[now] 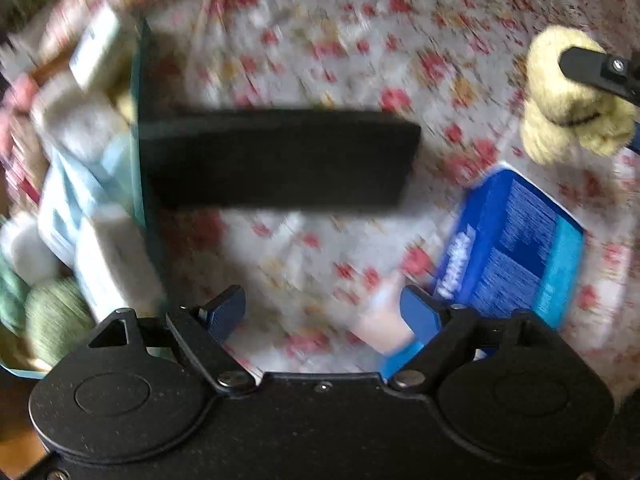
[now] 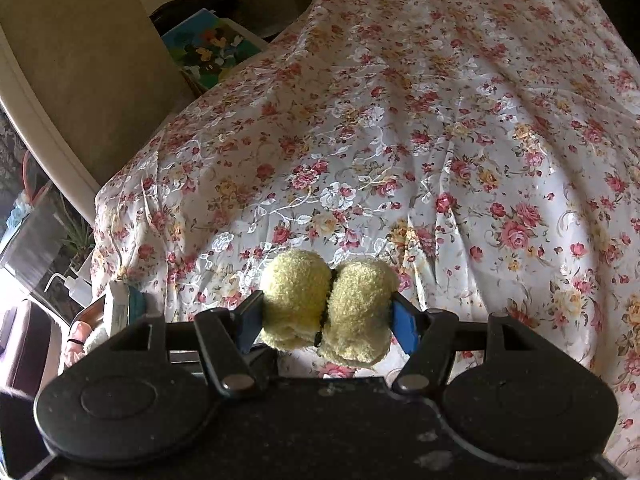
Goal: Organize soft objects
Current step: 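Reach the left tool toward the white tape roll while the right tool holds the sponge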
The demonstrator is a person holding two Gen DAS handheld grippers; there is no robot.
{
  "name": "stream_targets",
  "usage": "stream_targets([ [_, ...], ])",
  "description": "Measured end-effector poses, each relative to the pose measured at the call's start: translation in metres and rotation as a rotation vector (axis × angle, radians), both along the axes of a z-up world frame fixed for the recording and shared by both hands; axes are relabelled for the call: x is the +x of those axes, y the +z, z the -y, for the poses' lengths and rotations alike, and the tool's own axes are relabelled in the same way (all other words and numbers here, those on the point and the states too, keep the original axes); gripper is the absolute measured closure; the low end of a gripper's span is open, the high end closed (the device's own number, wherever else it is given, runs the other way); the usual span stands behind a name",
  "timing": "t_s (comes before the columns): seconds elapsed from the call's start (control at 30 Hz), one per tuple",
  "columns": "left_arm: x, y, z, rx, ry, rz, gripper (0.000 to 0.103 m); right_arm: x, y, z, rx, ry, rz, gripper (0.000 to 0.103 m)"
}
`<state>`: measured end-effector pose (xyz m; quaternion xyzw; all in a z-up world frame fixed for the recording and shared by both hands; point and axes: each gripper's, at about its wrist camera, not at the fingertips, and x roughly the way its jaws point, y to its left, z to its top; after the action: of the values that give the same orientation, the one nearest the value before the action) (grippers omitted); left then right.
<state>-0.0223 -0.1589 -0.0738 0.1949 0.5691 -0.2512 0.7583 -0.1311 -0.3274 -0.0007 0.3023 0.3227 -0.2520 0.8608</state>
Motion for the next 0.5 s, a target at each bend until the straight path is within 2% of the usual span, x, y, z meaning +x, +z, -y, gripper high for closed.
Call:
stream_targets([
  [0.07,0.001,0.002,0.003,0.073,-0.006,0.115,0.024,-0.001,0.0,0.0,0.0,0.002,0.003,0.038],
  [0.13,0.004,0.001,0.002,0.106,0.003,0.165,0.024,-0.001,0.001,0.0,0.0,0.0,0.007,0.038],
  [0.2,0.01,0.001,-0.004,0.097,0.023,0.152,0.024,-0.003,0.002,0.001,-0.001,-0.001,0.01,0.038],
  [0.27,0.011,0.007,-0.01,0.045,0.031,0.13,0.024,-0.004,0.001,0.003,0.006,-0.005,0.013,0.038],
  [0.37,0.008,0.012,-0.01,-0.046,-0.02,0.073,0.024,-0.005,0.001,0.005,0.014,-0.009,0.017,0.038],
  [0.5,0.003,0.009,-0.004,-0.097,-0.063,0.017,0.024,-0.005,0.001,0.004,0.01,-0.007,0.019,0.038],
])
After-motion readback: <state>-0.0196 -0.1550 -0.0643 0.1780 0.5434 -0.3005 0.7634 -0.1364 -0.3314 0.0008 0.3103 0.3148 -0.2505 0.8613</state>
